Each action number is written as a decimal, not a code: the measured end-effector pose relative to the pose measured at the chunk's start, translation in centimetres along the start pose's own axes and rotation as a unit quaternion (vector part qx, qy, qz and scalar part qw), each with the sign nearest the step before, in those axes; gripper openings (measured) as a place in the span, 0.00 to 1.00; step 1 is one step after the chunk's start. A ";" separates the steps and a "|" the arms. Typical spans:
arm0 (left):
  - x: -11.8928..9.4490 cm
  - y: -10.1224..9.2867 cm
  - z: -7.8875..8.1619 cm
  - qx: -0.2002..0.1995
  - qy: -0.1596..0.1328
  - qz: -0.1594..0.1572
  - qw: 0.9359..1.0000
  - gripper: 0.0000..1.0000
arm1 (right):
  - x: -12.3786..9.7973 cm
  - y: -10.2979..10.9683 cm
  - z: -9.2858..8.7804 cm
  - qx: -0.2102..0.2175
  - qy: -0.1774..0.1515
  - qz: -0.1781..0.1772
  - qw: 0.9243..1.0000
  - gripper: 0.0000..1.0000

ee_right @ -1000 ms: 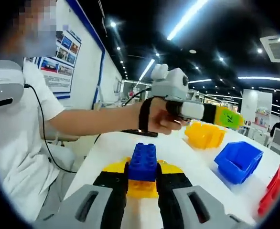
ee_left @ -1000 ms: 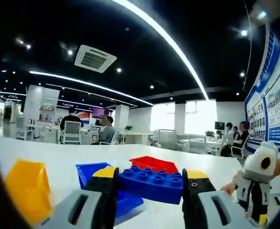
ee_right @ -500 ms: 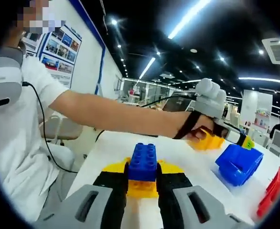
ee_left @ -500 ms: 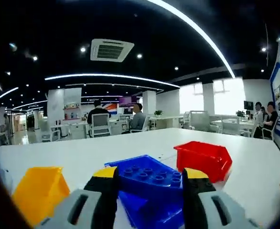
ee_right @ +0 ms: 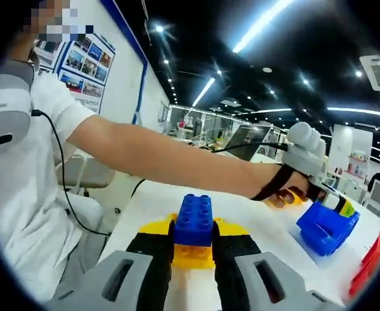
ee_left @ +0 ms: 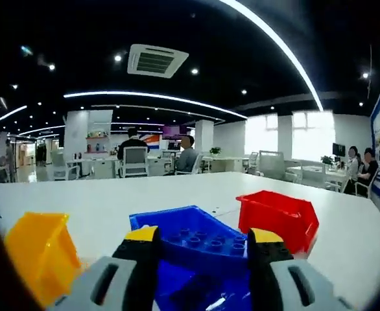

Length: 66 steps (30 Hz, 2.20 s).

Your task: Take apart the toy blocks one by one and place each separated block into its matching bin, sorting the blocks by their type until all the connected pieces are disassembled and separated into the correct bins

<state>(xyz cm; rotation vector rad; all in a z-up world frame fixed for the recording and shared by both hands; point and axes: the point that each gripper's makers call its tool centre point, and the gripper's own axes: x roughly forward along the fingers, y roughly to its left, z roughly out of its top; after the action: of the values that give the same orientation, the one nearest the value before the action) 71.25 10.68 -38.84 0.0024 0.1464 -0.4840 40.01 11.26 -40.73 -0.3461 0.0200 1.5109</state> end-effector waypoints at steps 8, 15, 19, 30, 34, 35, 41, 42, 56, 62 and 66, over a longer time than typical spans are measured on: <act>-2.6 -0.1 3.5 0.003 -0.045 -0.010 0.999 0.79 | -0.1 -0.1 -0.1 0.003 0.002 -0.002 1.000 0.25; -7.9 -1.5 4.7 0.003 -0.076 -0.062 0.995 0.77 | -0.4 -0.3 -0.3 0.011 -0.003 -0.005 1.000 0.25; -12.1 -2.2 4.9 -0.005 -0.090 -0.103 0.991 0.77 | -0.5 -0.3 -0.4 0.014 -0.004 -0.006 1.000 0.25; -21.6 -4.7 4.3 -0.004 -0.119 -0.172 0.978 0.78 | -0.4 -0.3 -0.3 0.016 -0.003 -0.005 1.000 0.25; -24.5 -5.8 3.6 -0.002 -0.125 -0.187 0.974 0.78 | -0.4 -0.3 -0.3 0.015 -0.002 -0.006 1.000 0.25; -24.9 -6.0 3.4 -0.002 -0.124 -0.190 0.974 0.78 | -0.5 -0.3 -0.3 0.015 -0.002 -0.007 1.000 0.25; -27.2 -7.7 0.5 0.004 -0.108 -0.213 0.971 0.78 | -0.5 -0.3 -0.3 0.021 -0.005 -0.008 1.000 0.25; -27.3 -7.9 -0.4 0.008 -0.097 -0.216 0.971 0.78 | -0.5 -0.3 -0.4 0.024 -0.006 -0.009 1.000 0.25; -25.8 -12.3 -9.0 0.049 0.015 -0.271 0.961 0.73 | -0.5 -0.3 -0.4 0.027 -0.008 -0.010 1.000 0.25; -25.2 -13.4 -8.8 0.037 0.005 -0.280 0.959 0.50 | -0.6 -0.2 -0.4 0.028 -0.008 -0.009 1.000 0.25; -25.0 -13.8 -8.3 0.022 0.001 -0.284 0.959 0.48 | -0.6 -0.3 -0.4 0.027 -0.006 -0.010 1.000 0.24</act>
<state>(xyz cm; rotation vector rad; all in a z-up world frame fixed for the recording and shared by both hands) 41.83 10.39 -43.05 0.0047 0.1378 -1.0612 40.33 10.59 -40.93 -0.2923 0.0471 1.4898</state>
